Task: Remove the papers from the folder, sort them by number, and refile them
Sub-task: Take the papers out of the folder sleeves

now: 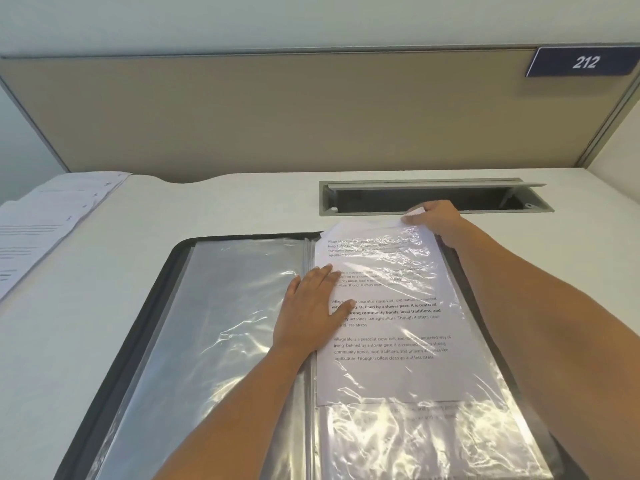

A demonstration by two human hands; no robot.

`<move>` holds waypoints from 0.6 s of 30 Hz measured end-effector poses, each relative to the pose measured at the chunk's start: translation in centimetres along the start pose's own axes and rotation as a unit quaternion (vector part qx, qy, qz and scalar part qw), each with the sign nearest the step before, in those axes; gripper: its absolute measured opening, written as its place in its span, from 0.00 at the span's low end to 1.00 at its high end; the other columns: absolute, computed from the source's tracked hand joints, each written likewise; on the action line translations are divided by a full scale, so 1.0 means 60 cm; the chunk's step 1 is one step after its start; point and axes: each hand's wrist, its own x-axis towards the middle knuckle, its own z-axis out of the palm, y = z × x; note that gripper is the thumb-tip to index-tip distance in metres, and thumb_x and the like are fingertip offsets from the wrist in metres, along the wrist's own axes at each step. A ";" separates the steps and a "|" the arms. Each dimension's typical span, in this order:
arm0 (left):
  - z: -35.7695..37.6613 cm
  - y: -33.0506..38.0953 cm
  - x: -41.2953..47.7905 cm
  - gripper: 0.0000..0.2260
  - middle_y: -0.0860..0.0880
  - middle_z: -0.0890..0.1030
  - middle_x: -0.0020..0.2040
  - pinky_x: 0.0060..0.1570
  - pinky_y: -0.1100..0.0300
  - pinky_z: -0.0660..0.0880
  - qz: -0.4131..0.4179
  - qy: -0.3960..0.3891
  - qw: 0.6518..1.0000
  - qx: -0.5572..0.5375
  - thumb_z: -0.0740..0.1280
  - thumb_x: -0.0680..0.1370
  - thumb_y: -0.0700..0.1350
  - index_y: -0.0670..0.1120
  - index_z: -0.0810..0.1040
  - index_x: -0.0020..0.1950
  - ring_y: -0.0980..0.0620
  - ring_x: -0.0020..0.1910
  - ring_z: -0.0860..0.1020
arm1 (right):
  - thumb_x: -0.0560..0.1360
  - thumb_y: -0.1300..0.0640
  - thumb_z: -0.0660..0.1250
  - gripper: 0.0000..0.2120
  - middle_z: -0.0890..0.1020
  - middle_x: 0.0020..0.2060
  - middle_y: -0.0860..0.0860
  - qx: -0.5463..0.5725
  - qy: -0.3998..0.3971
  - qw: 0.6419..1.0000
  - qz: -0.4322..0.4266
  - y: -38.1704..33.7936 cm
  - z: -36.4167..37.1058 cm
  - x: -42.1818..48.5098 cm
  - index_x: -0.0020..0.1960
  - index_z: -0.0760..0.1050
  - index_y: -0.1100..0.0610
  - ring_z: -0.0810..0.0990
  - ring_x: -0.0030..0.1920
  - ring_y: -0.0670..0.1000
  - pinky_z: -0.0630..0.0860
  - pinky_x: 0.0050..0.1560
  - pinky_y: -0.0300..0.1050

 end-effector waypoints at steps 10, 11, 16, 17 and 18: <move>0.002 0.003 -0.001 0.30 0.54 0.57 0.76 0.73 0.55 0.44 0.001 0.004 1.000 -0.008 0.50 0.77 0.64 0.52 0.58 0.75 0.56 0.75 0.52 | 0.71 0.61 0.73 0.04 0.82 0.32 0.49 0.269 -0.012 0.960 -0.078 -0.005 -0.003 -0.040 0.43 0.79 0.56 0.80 0.27 0.44 0.77 0.30 0.36; 0.002 0.002 -0.001 0.30 0.54 0.57 0.76 0.73 0.55 0.44 0.002 0.005 1.000 -0.010 0.49 0.76 0.64 0.52 0.58 0.75 0.56 0.75 0.52 | 0.70 0.61 0.73 0.04 0.82 0.32 0.49 0.266 -0.006 0.961 -0.076 -0.005 -0.003 -0.037 0.43 0.79 0.56 0.80 0.27 0.44 0.77 0.31 0.36; 0.002 0.001 0.000 0.28 0.55 0.57 0.76 0.74 0.54 0.45 0.008 0.012 1.000 -0.011 0.52 0.78 0.63 0.52 0.58 0.76 0.56 0.75 0.52 | 0.71 0.61 0.72 0.03 0.82 0.31 0.47 0.270 -0.014 0.958 -0.094 -0.018 -0.011 -0.031 0.44 0.78 0.57 0.80 0.28 0.43 0.76 0.30 0.33; 0.003 0.001 0.000 0.30 0.55 0.57 0.76 0.74 0.54 0.45 0.007 0.011 1.000 -0.010 0.49 0.77 0.65 0.53 0.58 0.75 0.56 0.75 0.52 | 0.71 0.61 0.72 0.04 0.82 0.30 0.46 0.288 -0.030 0.952 -0.098 -0.020 -0.014 -0.034 0.44 0.78 0.57 0.81 0.29 0.43 0.76 0.31 0.34; 0.003 0.000 0.000 0.32 0.55 0.57 0.76 0.74 0.54 0.45 0.006 0.010 1.000 -0.010 0.46 0.74 0.66 0.53 0.58 0.75 0.56 0.75 0.52 | 0.69 0.61 0.73 0.05 0.83 0.30 0.46 0.312 -0.048 0.944 -0.097 -0.021 -0.017 -0.036 0.44 0.78 0.57 0.81 0.30 0.44 0.77 0.32 0.35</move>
